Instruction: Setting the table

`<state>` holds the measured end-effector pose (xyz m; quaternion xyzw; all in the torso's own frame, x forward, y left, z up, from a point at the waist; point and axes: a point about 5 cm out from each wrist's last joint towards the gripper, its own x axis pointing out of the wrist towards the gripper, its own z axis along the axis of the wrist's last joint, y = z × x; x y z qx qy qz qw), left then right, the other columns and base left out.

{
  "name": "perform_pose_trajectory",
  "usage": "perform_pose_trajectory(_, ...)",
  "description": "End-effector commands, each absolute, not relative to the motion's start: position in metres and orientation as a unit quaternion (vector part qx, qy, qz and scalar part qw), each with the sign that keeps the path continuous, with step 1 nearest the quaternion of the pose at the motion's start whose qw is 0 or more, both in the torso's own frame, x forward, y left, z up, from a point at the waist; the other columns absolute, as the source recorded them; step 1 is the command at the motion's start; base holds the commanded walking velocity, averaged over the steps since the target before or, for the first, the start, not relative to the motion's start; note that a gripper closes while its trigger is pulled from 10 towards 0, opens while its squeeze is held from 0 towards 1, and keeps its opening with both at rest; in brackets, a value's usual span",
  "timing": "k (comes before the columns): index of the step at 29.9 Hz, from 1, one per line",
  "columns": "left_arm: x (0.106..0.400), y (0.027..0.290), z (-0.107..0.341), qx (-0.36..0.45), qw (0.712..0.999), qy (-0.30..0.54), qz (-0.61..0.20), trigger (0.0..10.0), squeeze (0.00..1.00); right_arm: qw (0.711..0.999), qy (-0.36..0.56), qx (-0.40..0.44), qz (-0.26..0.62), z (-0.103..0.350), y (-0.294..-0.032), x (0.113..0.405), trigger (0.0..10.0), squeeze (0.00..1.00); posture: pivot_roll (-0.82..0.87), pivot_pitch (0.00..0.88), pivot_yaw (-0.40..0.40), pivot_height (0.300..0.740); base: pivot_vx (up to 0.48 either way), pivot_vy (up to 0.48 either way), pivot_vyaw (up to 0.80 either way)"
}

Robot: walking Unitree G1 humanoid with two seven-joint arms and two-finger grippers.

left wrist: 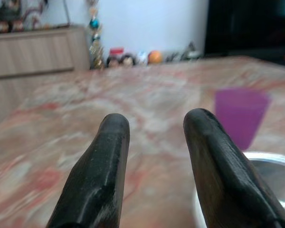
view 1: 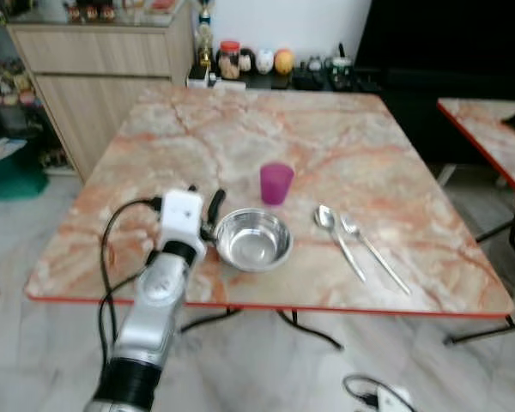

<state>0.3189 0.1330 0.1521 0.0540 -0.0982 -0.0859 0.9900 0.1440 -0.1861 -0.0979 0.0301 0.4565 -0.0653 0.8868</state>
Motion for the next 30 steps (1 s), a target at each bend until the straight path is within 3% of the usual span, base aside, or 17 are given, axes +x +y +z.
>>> perform_pose_trajectory(1,0.318,0.121,0.154,0.04,0.988,-0.097,-0.115,10.0,0.0,0.88,0.468,0.024,-0.078,-0.1,-0.197,0.134,10.0,0.0,0.13,0.0,-0.057,0.731,0.0,0.0,0.0)
perform_pose_trajectory(10,0.319,0.12,0.145,-0.006,0.991,-0.051,-0.128,10.0,0.0,0.88,0.469,0.021,-0.074,-0.1,-0.197,0.134,10.0,0.0,0.14,0.0,-0.056,0.731,0.0,0.0,0.0)
perform_pose_trajectory(11,0.32,0.119,0.142,-0.006,0.99,-0.034,-0.135,10.0,0.42,0.88,0.469,0.021,-0.074,-0.1,-0.197,0.134,10.0,0.0,0.14,0.0,-0.056,0.731,0.0,0.0,0.0)
perform_pose_trajectory(14,0.321,0.119,0.14,-0.003,0.99,-0.026,-0.14,10.0,0.42,0.88,0.47,0.021,-0.073,-0.1,-0.197,0.134,10.0,0.0,0.14,0.0,-0.058,0.731,0.0,0.0,0.0)
perform_pose_trajectory(15,0.322,0.119,0.137,-0.023,0.99,-0.008,-0.136,10.0,1.0,0.879,0.47,0.02,-0.073,-0.1,-0.197,0.134,10.0,0.0,0.14,0.0,-0.058,0.731,0.0,0.0,0.0)
perform_pose_trajectory(25,0.34,0.123,0.13,-0.083,0.992,0.062,-0.073,10.0,1.0,0.879,0.471,0.02,-0.072,-0.1,-0.197,0.134,10.0,0.0,0.14,0.0,-0.06,0.731,0.0,0.0,0.0)
perform_pose_trajectory(30,0.347,0.119,0.128,-0.048,0.992,0.087,-0.072,10.0,1.0,0.878,0.472,0.021,-0.073,-0.1,-0.197,0.134,10.0,0.0,0.14,0.0,-0.059,0.731,0.0,0.0,0.0)
